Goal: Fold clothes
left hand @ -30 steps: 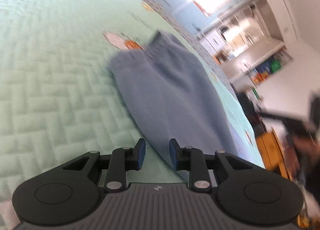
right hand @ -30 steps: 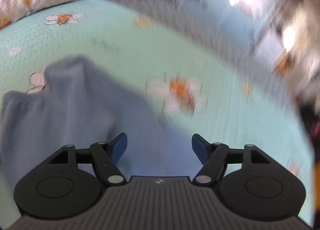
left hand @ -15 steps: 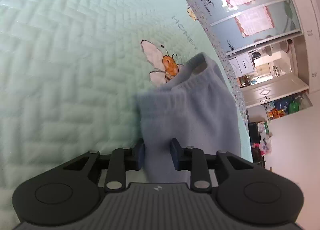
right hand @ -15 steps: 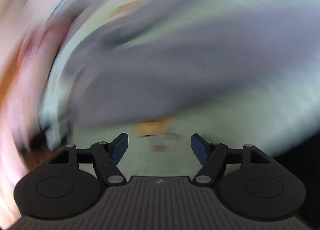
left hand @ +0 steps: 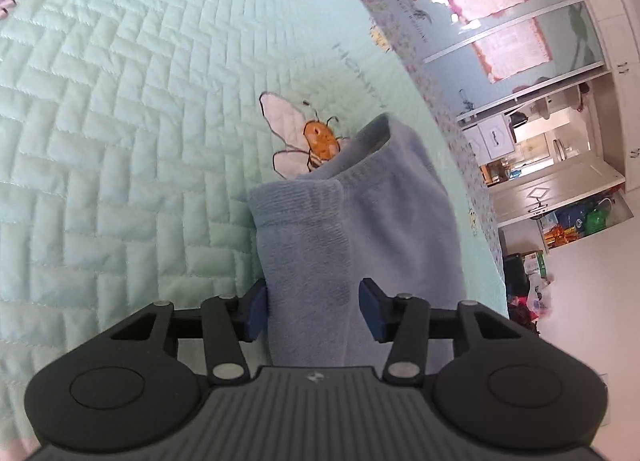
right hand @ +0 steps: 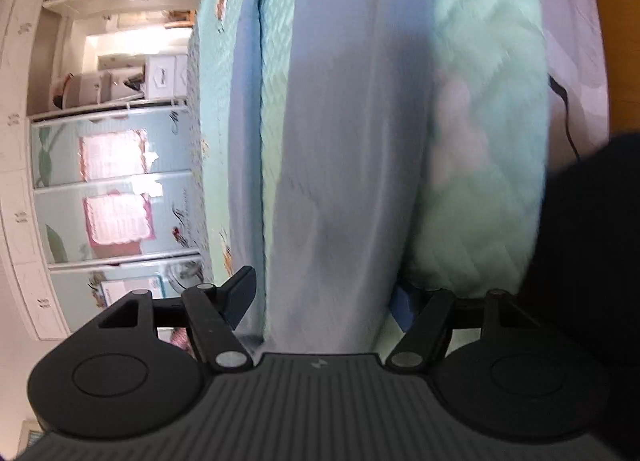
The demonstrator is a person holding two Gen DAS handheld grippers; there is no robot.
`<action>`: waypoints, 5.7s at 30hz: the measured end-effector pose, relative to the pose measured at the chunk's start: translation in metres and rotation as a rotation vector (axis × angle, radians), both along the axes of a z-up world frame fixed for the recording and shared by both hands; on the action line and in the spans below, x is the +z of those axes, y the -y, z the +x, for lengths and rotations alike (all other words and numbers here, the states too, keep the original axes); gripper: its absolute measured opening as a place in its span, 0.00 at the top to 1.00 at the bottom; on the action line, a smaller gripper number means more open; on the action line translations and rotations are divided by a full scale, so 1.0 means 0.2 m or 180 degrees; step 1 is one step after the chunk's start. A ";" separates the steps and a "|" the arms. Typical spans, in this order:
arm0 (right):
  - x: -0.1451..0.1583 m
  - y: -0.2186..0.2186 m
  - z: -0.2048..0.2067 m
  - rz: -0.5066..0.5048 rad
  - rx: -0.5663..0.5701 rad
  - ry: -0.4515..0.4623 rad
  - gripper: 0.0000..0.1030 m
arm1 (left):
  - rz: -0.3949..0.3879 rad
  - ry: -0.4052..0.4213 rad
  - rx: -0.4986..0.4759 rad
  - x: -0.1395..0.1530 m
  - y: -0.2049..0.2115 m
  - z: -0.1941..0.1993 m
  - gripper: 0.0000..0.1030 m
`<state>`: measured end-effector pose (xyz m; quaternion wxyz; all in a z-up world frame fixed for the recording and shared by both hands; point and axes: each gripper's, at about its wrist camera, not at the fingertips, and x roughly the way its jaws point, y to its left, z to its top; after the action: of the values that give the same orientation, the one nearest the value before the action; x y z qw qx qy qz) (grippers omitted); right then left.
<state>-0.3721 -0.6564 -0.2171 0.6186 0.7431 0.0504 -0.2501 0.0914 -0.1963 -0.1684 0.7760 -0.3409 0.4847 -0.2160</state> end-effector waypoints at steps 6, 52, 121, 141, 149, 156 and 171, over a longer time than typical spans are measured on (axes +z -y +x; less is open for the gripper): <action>0.06 0.10 0.01 -0.0406 0.0058 -0.0236 0.85 | 0.0221 0.0048 -0.0032 -0.03 0.09 0.08 0.90; 1.11 0.87 1.58 -0.0474 0.1212 -0.0417 0.52 | 0.0935 0.0148 0.0193 0.93 0.36 0.92 0.93; 0.19 0.07 0.24 -0.0879 0.0838 -0.0712 0.44 | 0.0017 0.0219 0.0200 0.06 -0.19 -0.09 0.82; 0.14 0.13 0.36 -0.0739 0.0515 -0.0585 0.39 | 0.0242 0.0071 0.0445 0.02 -0.16 0.10 0.97; 0.09 0.22 0.46 -0.0717 0.0413 -0.0498 0.45 | 0.0178 0.0379 0.0212 0.14 -0.23 -0.05 0.97; 0.14 0.25 0.44 -0.0716 0.0400 -0.0538 0.96 | -0.0024 0.0486 0.0224 0.27 -0.27 -0.14 0.97; 0.13 0.14 0.10 -0.0873 0.0509 -0.0780 0.66 | 0.0121 0.0051 0.0146 0.00 -0.43 -0.32 0.94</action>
<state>-0.3520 -0.6852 -0.1908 0.7212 0.6095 0.1496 -0.2933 0.0270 -0.1098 -0.1683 0.7909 -0.3354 0.4746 -0.1916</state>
